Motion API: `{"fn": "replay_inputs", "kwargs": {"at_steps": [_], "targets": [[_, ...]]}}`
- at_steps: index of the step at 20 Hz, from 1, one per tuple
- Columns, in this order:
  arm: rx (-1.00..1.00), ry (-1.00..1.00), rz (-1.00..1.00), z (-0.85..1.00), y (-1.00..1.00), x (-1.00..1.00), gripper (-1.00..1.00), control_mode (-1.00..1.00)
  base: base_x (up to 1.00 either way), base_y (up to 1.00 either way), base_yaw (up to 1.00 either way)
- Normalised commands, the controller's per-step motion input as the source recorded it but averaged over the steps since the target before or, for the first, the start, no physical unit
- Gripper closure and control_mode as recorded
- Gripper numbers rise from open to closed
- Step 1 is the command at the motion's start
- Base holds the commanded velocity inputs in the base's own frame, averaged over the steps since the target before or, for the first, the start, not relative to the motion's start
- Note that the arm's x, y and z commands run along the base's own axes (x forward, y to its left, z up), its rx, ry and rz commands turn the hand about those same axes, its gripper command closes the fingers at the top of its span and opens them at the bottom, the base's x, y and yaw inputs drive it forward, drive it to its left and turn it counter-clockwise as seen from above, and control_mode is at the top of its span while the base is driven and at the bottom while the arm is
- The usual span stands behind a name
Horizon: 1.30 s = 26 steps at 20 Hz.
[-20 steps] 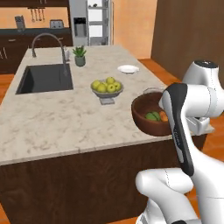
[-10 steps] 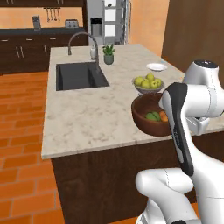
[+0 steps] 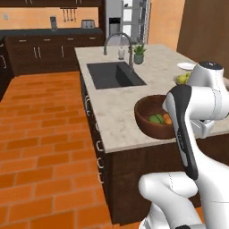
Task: Pick the chicken drumstick and lime from their plates and place them in the bowl. Then put the bowl in the fridge.
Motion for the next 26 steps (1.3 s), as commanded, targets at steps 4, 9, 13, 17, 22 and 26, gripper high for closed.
{"fn": "replay_inputs", "kwargs": {"at_steps": [4, 9, 13, 17, 22, 26], "targets": [[0.00, 0.00, 0.00, 0.00, 0.00, 0.00, 1.00, 1.00, 0.13, 1.00, -0.10], [0.00, 0.00, 0.00, 0.00, 0.00, 0.00, 1.00, 1.00, 0.12, 1.00, -0.13], [0.00, 0.00, 0.00, 0.00, 0.00, 0.00, 1.00, 1.00, 0.94, 1.00, -0.24], [0.00, 0.00, 0.00, 0.00, 0.00, 0.00, 1.00, 1.00, 1.00, 1.00, -0.29], [0.00, 0.00, 0.00, 0.00, 0.00, 0.00, 1.00, 1.00, 1.00, 1.00, -0.21], [0.00, 0.00, 0.00, 0.00, 0.00, 0.00, 1.00, 1.00, 1.00, 0.52, -0.09]]}}
